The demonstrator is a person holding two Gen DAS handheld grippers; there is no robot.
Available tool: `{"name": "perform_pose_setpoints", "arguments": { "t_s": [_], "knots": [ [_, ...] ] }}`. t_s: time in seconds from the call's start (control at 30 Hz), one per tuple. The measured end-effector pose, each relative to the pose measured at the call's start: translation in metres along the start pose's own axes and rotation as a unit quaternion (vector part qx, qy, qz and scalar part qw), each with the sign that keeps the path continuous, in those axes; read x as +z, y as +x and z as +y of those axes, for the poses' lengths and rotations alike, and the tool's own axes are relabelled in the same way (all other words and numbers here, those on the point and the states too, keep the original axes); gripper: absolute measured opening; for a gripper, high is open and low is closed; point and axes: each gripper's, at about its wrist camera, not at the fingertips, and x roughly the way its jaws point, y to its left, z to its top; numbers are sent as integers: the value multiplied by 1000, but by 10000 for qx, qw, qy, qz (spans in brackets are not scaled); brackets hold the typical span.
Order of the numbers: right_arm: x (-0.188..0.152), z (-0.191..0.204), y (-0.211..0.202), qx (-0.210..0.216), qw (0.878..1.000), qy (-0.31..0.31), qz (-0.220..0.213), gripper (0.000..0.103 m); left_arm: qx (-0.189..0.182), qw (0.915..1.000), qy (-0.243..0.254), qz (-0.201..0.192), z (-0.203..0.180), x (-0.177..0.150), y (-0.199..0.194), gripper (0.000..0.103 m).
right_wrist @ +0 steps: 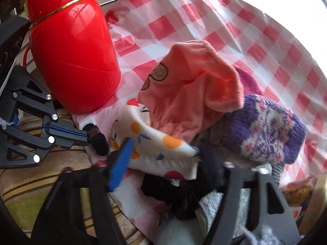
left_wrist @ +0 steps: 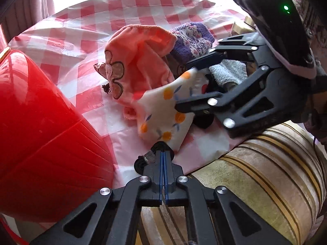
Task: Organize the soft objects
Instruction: 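Grasp the black hair tie with the left tool while the right grasps the floral cloth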
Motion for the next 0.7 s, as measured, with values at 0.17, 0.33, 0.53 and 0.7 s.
{"name": "perform_pose_setpoints", "arguments": {
  "t_s": [0.17,0.33,0.53,0.7],
  "knots": [
    [-3,6,10,204,9994,-121,264,23,88,9998,-18,189,-2,0,9,5],
    [-14,4,2,267,9993,0,275,18,137,9996,176,189,-7,-2,7,44],
    [-29,-6,-7,124,9984,396,396,16,-100,9971,-739,174,7,-22,-16,50],
    [-40,-12,-24,104,9975,643,281,15,-314,9724,-2288,318,16,-35,-12,50]
  ]
}}
